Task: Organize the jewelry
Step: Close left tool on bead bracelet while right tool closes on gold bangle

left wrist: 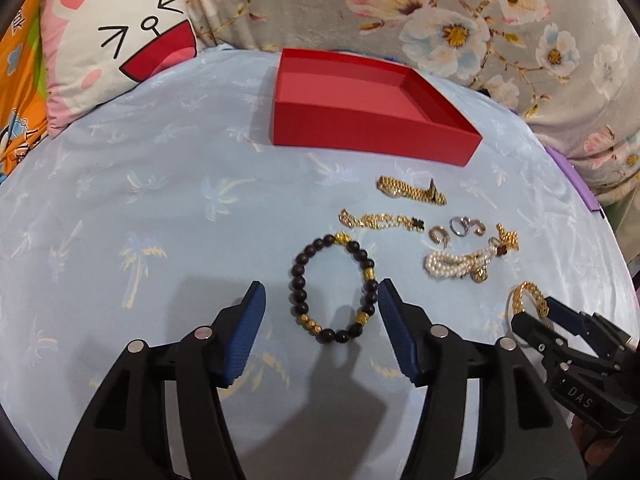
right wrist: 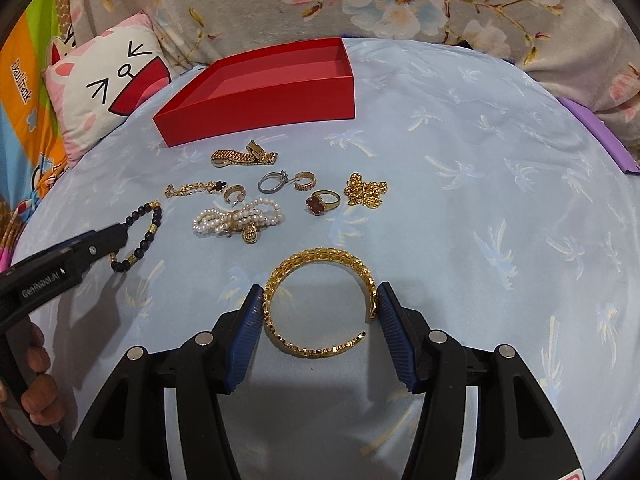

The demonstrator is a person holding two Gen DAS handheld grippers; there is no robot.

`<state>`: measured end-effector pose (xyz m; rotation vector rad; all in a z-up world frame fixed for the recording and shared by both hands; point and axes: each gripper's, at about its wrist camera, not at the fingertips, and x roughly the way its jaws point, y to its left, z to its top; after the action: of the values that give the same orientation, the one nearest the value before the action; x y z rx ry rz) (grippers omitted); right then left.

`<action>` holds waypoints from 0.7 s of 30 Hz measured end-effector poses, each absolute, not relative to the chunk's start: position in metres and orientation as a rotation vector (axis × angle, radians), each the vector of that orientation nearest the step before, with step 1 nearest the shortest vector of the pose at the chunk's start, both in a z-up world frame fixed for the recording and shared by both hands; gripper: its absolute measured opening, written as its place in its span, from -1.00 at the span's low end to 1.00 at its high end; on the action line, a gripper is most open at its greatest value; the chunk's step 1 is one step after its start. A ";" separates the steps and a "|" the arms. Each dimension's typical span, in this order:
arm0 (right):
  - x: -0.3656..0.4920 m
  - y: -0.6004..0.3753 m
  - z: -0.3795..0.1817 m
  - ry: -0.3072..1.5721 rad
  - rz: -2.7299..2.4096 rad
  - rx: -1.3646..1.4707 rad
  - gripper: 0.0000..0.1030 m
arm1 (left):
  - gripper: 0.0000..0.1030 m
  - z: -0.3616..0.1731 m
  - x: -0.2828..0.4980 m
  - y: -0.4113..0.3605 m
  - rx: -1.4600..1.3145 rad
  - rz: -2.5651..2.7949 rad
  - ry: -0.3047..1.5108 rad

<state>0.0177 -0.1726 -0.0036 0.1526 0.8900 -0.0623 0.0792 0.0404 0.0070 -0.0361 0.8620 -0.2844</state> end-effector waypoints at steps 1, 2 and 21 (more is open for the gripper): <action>0.018 -0.173 -0.004 0.891 -0.062 0.153 0.08 | 0.09 0.007 0.081 0.040 -0.035 -0.279 0.864; 0.018 -0.173 -0.004 0.891 -0.061 0.152 0.08 | 0.09 0.006 0.084 0.040 -0.027 -0.271 0.873; 0.022 -0.176 0.027 0.848 -0.026 0.146 0.08 | -0.87 0.040 0.081 0.035 -0.015 -0.368 0.826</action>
<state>0.0221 -0.1762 0.0268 0.1457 0.8482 -0.0263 0.0809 0.0349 0.0401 -0.0149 0.8256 -0.3685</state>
